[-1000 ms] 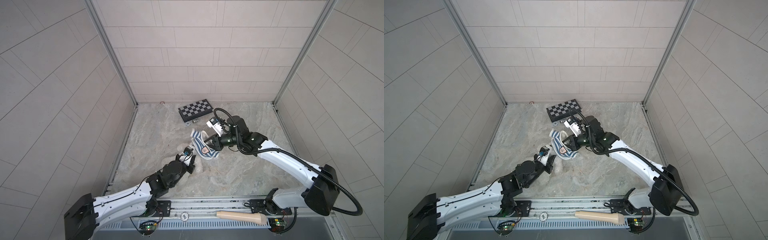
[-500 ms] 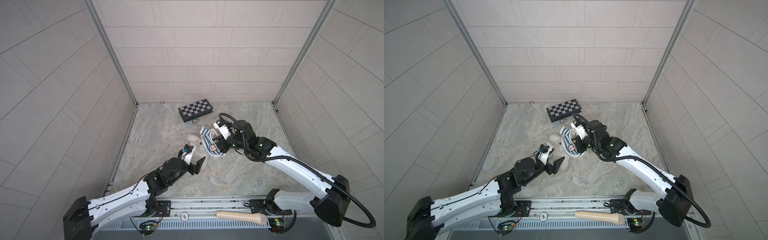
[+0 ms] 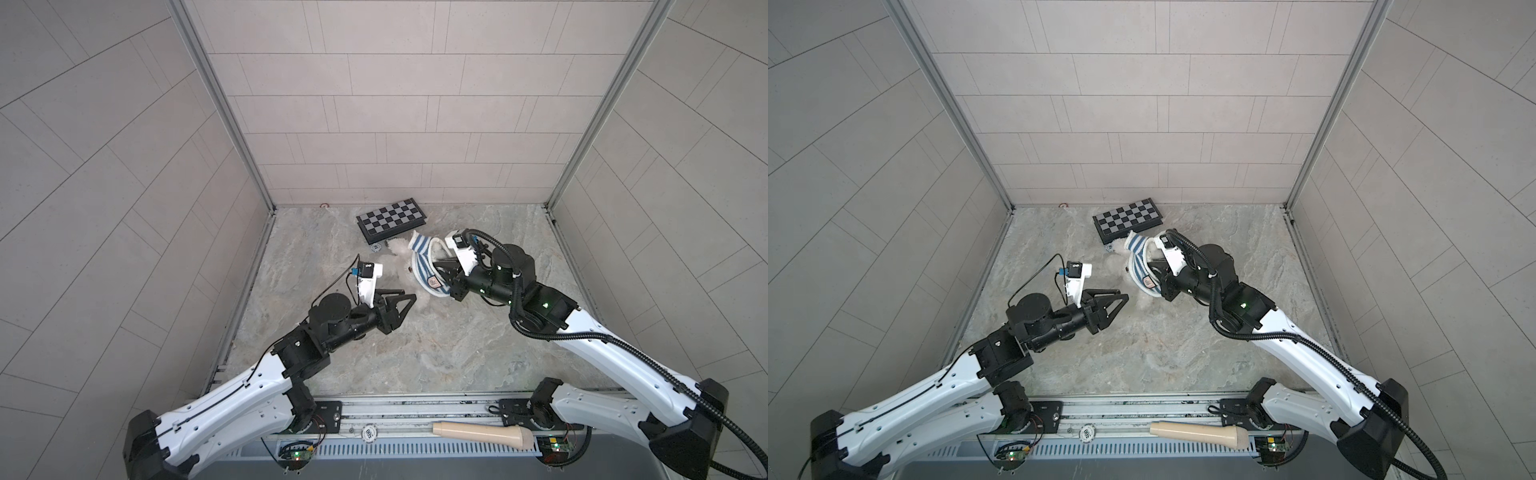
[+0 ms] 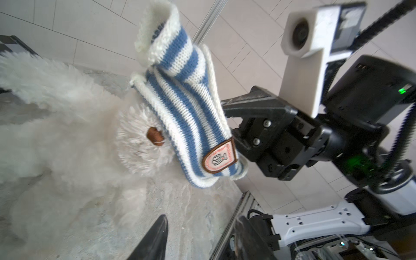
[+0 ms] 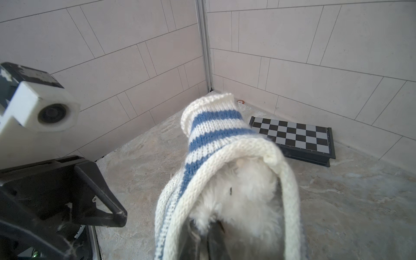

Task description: Dress the teddy bear

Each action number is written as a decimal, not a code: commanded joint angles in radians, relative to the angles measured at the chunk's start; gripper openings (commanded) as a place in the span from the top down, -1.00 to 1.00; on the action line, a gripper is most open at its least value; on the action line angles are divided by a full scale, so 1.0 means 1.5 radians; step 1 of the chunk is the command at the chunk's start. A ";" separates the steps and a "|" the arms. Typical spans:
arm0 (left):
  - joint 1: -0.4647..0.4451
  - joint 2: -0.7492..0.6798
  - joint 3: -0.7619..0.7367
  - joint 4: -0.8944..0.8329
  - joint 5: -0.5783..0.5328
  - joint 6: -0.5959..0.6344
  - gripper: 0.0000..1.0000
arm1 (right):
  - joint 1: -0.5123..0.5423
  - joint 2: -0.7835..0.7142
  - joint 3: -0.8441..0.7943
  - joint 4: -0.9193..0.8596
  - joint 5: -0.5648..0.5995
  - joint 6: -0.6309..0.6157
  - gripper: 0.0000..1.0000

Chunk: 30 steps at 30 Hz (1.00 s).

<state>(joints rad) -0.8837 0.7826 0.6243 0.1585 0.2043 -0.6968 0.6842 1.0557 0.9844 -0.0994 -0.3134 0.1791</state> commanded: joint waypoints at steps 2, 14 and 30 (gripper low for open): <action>0.003 0.023 0.014 0.046 0.002 -0.057 0.19 | 0.014 -0.013 -0.020 0.068 -0.009 -0.017 1.00; 0.018 0.093 -0.003 0.105 -0.044 -0.112 0.45 | 0.037 -0.028 -0.057 0.108 -0.003 -0.011 1.00; 0.022 0.106 -0.020 0.080 -0.074 -0.114 0.39 | 0.052 -0.028 -0.077 0.141 0.033 -0.003 1.00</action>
<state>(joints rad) -0.8574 0.9318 0.6102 0.2775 0.1074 -0.8749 0.7502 1.0359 0.8719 0.0334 -0.2764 0.1730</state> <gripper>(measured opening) 0.308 0.072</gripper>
